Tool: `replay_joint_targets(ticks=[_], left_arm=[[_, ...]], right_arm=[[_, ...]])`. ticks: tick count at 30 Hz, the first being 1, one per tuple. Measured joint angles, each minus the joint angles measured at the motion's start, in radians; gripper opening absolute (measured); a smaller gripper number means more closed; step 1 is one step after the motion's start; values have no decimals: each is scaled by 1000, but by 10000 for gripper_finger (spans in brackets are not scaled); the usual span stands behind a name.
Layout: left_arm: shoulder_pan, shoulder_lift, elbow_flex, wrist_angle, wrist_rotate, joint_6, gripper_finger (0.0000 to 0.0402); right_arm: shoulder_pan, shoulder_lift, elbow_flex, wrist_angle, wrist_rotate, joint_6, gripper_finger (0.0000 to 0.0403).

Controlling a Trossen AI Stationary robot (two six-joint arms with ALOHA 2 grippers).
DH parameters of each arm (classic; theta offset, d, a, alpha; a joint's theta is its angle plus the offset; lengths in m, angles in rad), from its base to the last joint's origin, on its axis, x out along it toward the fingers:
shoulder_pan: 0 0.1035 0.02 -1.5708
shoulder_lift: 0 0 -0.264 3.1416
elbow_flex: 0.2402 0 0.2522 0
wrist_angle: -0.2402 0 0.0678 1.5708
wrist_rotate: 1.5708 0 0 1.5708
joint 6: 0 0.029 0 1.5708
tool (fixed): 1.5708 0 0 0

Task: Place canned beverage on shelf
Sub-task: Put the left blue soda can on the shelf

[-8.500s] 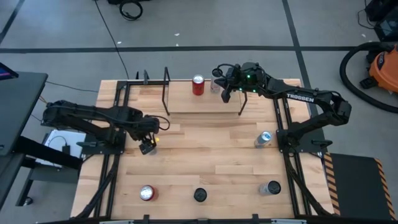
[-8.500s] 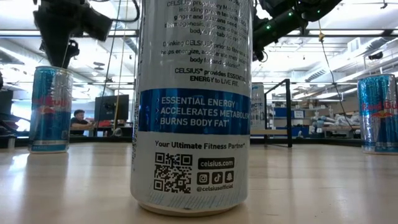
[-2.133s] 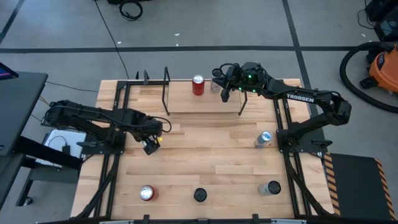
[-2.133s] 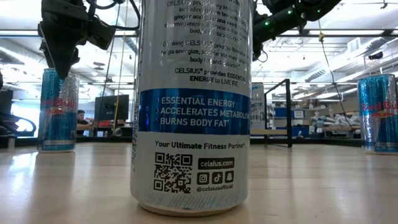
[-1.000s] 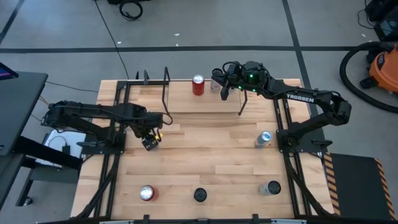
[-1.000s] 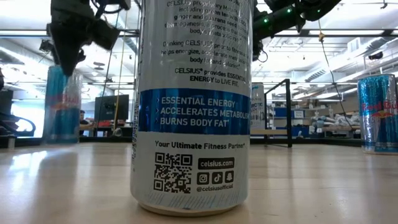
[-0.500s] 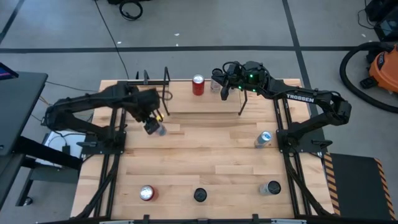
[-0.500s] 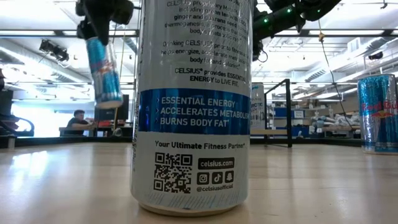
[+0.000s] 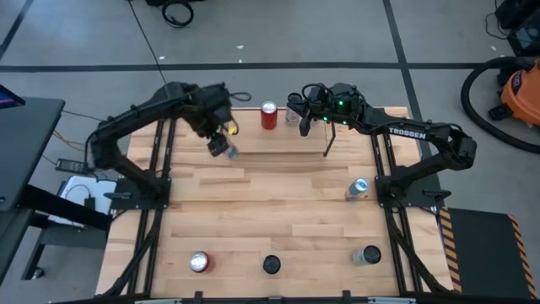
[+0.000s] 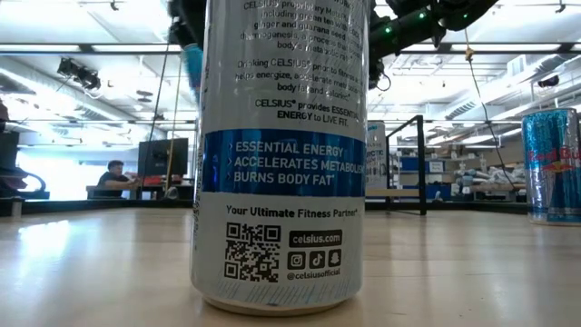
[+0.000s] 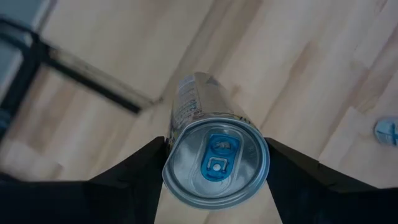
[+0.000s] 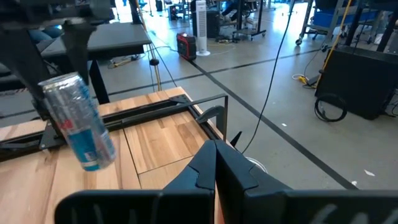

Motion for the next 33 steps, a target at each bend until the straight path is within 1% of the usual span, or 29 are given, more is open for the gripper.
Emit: replay_joint_targets(ticks=[5, 8, 14, 18, 20, 27, 33], left_arm=[[42, 113, 176, -26, -2, 105, 242], [69, 190, 269, -24, -38, 191, 242], [114, 322, 408, -27, -38, 329, 243], [143, 384, 449, -73, -34, 388, 243], [162, 404, 447, -90, -35, 395, 243], [252, 432, 441, -71, -35, 420, 243], [290, 449, 441, -53, -18, 436, 243]], right_arm=[[0, 0, 0, -3, 0, 0, 10], [0, 0, 0, -16, 0, 0, 10], [0, 0, 0, -47, 0, 7, 10], [0, 0, 0, -67, 0, 10, 10], [0, 0, 0, -74, 0, 10, 10], [0, 0, 0, -81, 0, 10, 10], [4, 0, 0, -85, 0, 10, 10]])
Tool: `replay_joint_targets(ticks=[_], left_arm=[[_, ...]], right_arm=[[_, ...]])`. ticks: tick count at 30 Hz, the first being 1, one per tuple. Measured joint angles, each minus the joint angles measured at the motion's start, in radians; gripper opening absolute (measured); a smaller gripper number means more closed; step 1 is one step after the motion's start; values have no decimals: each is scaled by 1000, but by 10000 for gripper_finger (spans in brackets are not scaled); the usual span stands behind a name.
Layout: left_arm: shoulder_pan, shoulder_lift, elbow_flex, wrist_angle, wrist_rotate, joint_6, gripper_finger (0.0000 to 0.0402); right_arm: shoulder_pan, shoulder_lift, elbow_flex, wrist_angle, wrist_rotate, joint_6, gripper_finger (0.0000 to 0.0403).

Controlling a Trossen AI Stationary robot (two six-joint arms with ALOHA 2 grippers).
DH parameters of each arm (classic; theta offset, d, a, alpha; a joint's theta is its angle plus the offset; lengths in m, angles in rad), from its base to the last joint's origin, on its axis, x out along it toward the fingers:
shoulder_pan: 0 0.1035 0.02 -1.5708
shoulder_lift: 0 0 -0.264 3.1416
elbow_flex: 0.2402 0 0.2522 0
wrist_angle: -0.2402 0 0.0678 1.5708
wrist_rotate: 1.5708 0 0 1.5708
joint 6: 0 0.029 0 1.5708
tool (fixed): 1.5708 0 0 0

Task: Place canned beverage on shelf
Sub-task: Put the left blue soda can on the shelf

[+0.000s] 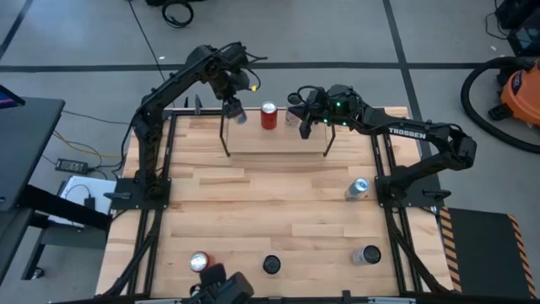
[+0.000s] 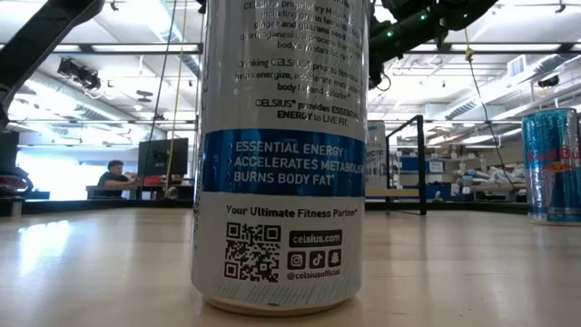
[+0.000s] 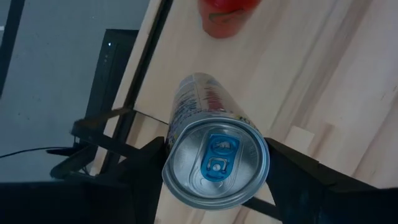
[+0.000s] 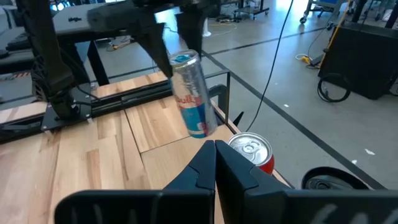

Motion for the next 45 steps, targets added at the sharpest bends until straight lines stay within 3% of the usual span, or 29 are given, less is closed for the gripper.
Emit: replay_joint_targets(ticks=[17, 45], left_arm=[[14, 98, -1, 6, 20, 50, 243], [15, 127, -1, 42, 19, 69, 243]], right_arm=[[33, 0, 0, -3, 0, 0, 10], [41, 0, 0, -4, 0, 1, 10]])
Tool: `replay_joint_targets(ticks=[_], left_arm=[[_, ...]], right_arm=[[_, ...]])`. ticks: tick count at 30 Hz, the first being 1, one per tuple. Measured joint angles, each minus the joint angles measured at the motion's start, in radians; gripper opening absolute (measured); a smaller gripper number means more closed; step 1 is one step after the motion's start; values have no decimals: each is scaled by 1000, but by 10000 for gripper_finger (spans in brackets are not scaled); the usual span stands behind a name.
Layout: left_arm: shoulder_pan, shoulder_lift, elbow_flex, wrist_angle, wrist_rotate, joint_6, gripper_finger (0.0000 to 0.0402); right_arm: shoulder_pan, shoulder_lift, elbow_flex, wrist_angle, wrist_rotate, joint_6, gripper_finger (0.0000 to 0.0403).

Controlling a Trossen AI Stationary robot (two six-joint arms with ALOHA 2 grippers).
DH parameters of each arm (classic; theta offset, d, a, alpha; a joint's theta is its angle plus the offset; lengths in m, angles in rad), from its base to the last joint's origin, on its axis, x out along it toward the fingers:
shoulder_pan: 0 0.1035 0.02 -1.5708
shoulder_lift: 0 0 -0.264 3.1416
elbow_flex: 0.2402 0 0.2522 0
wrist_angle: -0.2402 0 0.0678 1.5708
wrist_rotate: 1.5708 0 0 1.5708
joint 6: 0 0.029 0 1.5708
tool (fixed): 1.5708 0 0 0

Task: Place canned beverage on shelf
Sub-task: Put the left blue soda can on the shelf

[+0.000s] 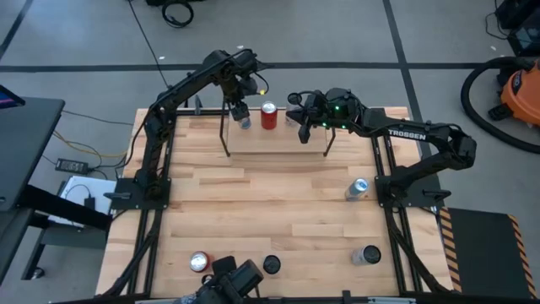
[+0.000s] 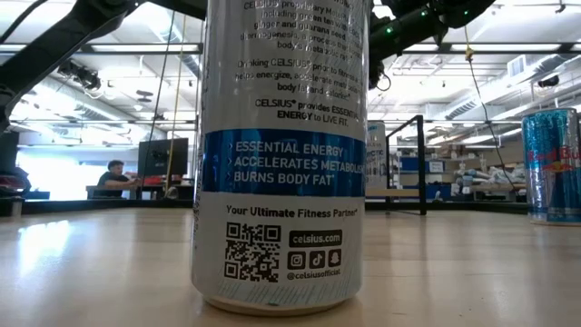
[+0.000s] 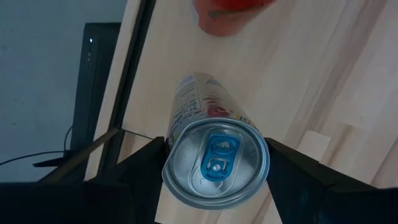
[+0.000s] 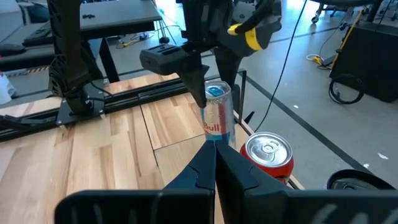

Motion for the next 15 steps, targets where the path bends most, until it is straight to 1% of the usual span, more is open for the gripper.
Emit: replay_joint_targets(ticks=[15], left_arm=[[4, 17, 0, -5, 1, -3, 243]], right_arm=[[0, 0, 0, 0, 0, 0, 10]])
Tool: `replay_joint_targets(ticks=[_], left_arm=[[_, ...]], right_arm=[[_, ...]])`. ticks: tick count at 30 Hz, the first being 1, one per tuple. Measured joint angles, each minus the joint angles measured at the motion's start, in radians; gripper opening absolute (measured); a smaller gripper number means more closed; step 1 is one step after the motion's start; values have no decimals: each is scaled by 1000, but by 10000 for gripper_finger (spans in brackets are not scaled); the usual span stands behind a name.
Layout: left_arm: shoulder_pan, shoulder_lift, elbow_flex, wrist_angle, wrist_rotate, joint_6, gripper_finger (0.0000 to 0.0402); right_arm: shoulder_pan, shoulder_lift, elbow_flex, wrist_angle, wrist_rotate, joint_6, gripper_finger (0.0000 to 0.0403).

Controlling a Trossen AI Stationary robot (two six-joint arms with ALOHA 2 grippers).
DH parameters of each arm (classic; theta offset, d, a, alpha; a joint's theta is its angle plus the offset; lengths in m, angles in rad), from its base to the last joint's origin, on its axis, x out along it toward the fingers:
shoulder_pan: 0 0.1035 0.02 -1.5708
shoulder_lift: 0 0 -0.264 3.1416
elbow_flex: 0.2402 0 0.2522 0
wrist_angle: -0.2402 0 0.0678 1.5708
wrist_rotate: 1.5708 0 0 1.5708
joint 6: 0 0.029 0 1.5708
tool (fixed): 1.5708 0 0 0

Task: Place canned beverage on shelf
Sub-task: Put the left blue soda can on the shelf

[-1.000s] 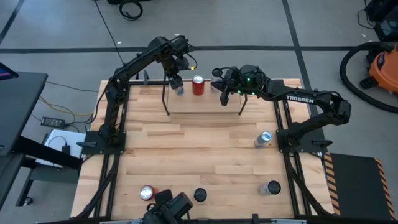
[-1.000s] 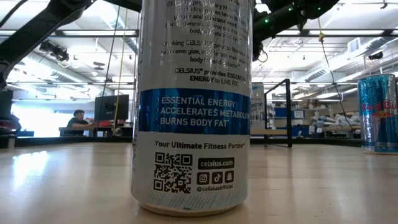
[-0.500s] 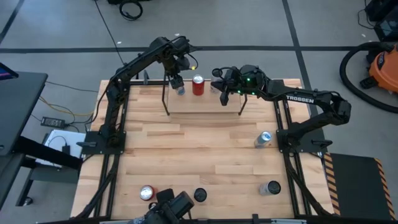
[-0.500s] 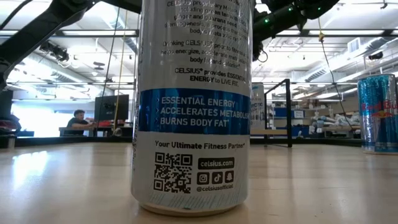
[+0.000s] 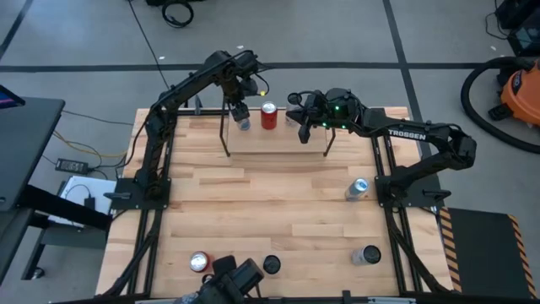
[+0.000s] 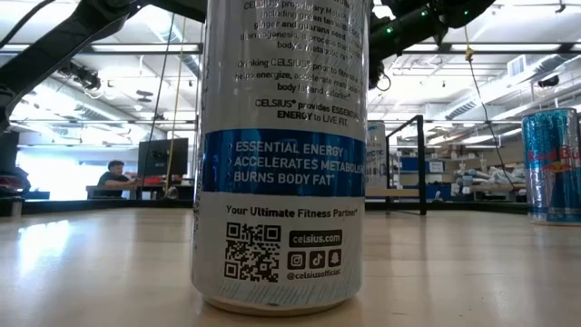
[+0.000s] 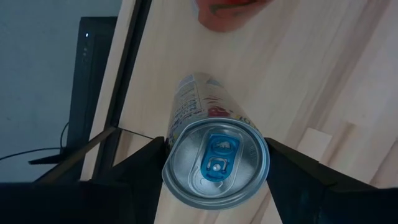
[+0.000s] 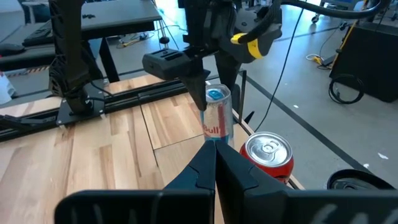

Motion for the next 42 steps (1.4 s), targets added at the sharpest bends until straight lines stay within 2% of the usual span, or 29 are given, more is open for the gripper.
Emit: replay_joint_targets(ticks=[10, 22, 42], left_arm=[[-5, 0, 0, -2, 39, -2, 245], [-5, 0, 0, -16, 38, -1, 266], [0, 8, 0, 8, 34, 20, 268]], right_arm=[[0, 0, 0, 0, 0, 0, 10], [0, 0, 0, 0, 0, 0, 10], [0, 0, 0, 0, 0, 26, 10]])
